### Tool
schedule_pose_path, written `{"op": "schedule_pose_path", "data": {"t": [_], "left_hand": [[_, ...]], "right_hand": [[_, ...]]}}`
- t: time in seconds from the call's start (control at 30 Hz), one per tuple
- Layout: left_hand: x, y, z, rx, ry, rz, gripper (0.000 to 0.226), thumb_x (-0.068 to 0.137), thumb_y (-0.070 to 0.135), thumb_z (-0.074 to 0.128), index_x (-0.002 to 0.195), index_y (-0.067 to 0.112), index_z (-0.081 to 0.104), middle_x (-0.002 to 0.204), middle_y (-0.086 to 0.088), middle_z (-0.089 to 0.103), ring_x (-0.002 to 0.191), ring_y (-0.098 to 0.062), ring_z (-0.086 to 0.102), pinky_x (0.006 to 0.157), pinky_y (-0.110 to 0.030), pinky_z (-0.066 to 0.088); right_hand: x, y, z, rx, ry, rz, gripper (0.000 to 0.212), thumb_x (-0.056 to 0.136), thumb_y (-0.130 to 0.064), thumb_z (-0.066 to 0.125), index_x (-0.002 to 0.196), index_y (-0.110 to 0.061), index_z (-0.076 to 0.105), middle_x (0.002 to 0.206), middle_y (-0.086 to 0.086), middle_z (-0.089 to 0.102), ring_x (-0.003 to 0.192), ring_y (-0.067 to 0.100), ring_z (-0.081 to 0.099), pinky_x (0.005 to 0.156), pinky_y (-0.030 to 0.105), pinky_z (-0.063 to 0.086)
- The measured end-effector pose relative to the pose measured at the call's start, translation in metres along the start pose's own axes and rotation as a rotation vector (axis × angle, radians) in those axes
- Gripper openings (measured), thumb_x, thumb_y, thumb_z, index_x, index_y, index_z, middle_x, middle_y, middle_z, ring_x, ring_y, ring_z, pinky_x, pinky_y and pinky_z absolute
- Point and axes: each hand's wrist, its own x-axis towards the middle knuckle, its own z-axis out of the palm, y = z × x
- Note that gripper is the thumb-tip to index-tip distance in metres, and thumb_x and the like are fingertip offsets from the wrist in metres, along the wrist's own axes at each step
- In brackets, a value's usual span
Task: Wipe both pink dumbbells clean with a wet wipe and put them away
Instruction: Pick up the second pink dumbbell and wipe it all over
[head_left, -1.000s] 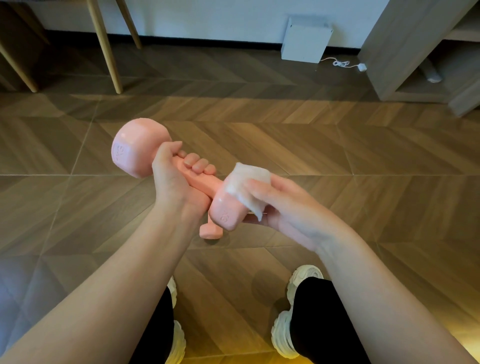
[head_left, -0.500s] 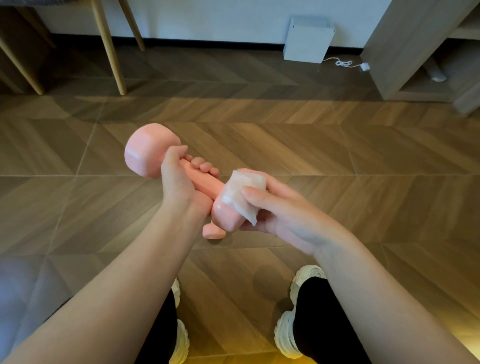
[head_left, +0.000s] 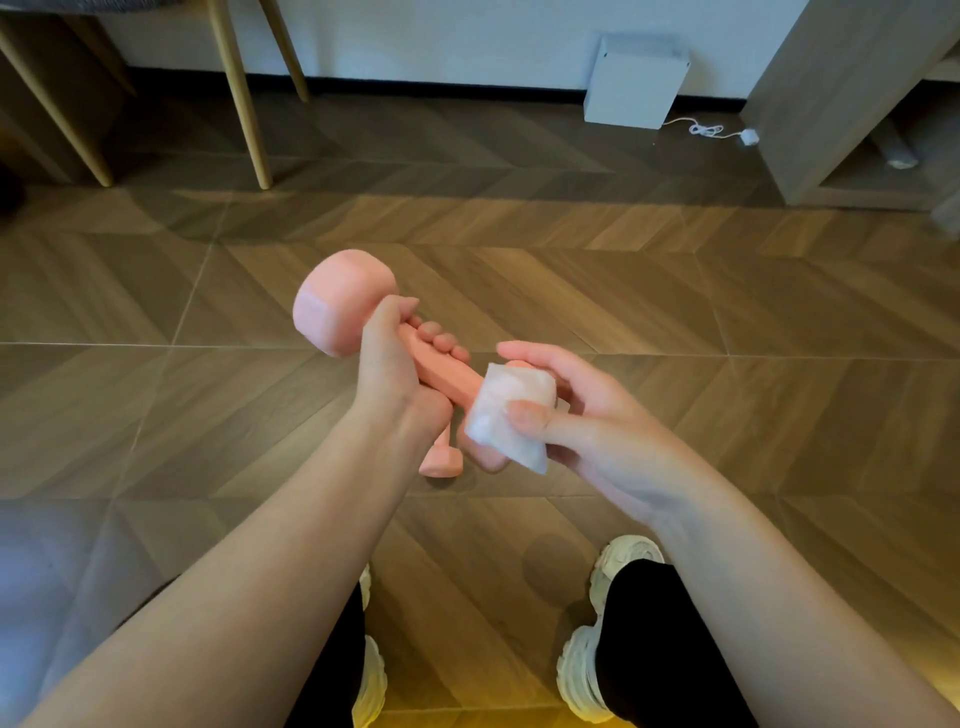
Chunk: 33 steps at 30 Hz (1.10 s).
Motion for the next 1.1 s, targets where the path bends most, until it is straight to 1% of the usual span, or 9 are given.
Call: {"op": "schedule_pose_path", "data": {"t": [0.07, 0.2, 0.37, 0.53, 0.63, 0.73, 0.87, 0.97, 1.1], "left_hand": [[0.001, 0.002, 0.0, 0.003, -0.016, 0.009, 0.025, 0.088, 0.016, 0.049, 0.068, 0.018, 0.035, 0.051, 0.006, 0.03, 0.042, -0.01, 0.03, 0.046, -0.022, 0.031], [0.001, 0.005, 0.001, 0.005, -0.05, 0.026, 0.025, 0.088, 0.016, 0.044, 0.067, 0.019, 0.03, 0.051, 0.006, 0.024, 0.041, -0.011, 0.025, 0.043, -0.022, 0.028], [0.0, 0.008, 0.005, -0.063, -0.079, 0.044, 0.025, 0.087, 0.015, 0.042, 0.065, 0.02, 0.03, 0.05, 0.007, 0.023, 0.041, -0.011, 0.024, 0.044, -0.023, 0.027], [0.0, 0.006, 0.004, -0.028, -0.123, 0.05, 0.027, 0.087, 0.015, 0.043, 0.063, 0.02, 0.03, 0.05, 0.007, 0.023, 0.042, -0.011, 0.023, 0.046, -0.023, 0.026], [-0.003, 0.008, 0.008, 0.038, -0.169, 0.083, 0.028, 0.087, 0.014, 0.042, 0.064, 0.02, 0.029, 0.051, 0.006, 0.022, 0.043, -0.012, 0.022, 0.046, -0.024, 0.026], [-0.004, 0.008, 0.008, 0.187, -0.206, 0.149, 0.03, 0.089, 0.012, 0.041, 0.063, 0.02, 0.028, 0.049, 0.004, 0.023, 0.042, -0.013, 0.022, 0.044, -0.025, 0.026], [-0.006, -0.006, 0.005, 0.364, -0.28, 0.206, 0.033, 0.081, 0.009, 0.05, 0.053, 0.017, 0.034, 0.045, 0.0, 0.028, 0.038, -0.015, 0.027, 0.043, -0.023, 0.024], [-0.01, -0.015, 0.005, 0.464, -0.386, 0.257, 0.03, 0.067, 0.008, 0.051, 0.042, 0.02, 0.04, 0.042, -0.003, 0.029, 0.038, -0.017, 0.026, 0.045, -0.028, 0.022], [-0.009, -0.006, 0.006, 0.503, -0.483, 0.221, 0.025, 0.066, 0.008, 0.049, 0.047, 0.019, 0.038, 0.043, -0.003, 0.028, 0.038, -0.018, 0.025, 0.044, -0.026, 0.024]], "right_hand": [[-0.001, 0.002, 0.007, -0.052, 0.031, -0.023, 0.048, 0.076, -0.024, 0.079, 0.12, -0.035, 0.063, 0.123, -0.002, 0.061, 0.108, 0.014, 0.064, 0.087, 0.03, 0.056], [0.006, 0.0, 0.016, -0.084, 0.187, -0.054, 0.028, 0.085, -0.031, 0.073, 0.112, -0.029, 0.068, 0.113, -0.003, 0.068, 0.095, 0.006, 0.066, 0.07, 0.018, 0.051], [0.002, -0.009, 0.001, 0.078, 0.054, 0.068, 0.032, 0.09, -0.03, 0.063, 0.12, -0.022, 0.066, 0.106, 0.002, 0.071, 0.091, 0.013, 0.065, 0.096, 0.044, 0.052], [0.003, -0.007, 0.007, 0.136, 0.098, 0.088, 0.048, 0.075, -0.035, 0.075, 0.12, -0.019, 0.065, 0.109, 0.007, 0.07, 0.093, 0.016, 0.065, 0.097, 0.054, 0.049], [0.006, -0.008, 0.005, 0.116, 0.043, 0.202, 0.044, 0.086, -0.04, 0.067, 0.121, -0.015, 0.063, 0.105, 0.011, 0.073, 0.088, 0.022, 0.069, 0.083, 0.044, 0.06], [0.002, -0.005, 0.008, 0.13, -0.048, 0.303, 0.039, 0.096, -0.038, 0.054, 0.123, -0.009, 0.059, 0.096, 0.012, 0.074, 0.085, 0.026, 0.073, 0.085, 0.045, 0.059], [0.014, 0.01, 0.019, 0.124, 0.087, 0.344, 0.031, 0.095, -0.028, 0.051, 0.119, -0.013, 0.062, 0.117, 0.021, 0.068, 0.096, 0.03, 0.07, 0.078, 0.046, 0.061], [0.024, 0.018, 0.024, 0.046, 0.217, 0.399, 0.035, 0.093, -0.032, 0.048, 0.118, -0.013, 0.063, 0.106, 0.015, 0.071, 0.089, 0.027, 0.071, 0.064, 0.038, 0.06], [0.016, 0.012, 0.009, 0.114, 0.059, 0.397, 0.032, 0.099, -0.029, 0.045, 0.124, -0.014, 0.058, 0.103, 0.011, 0.068, 0.088, 0.026, 0.067, 0.073, 0.043, 0.06]]}}
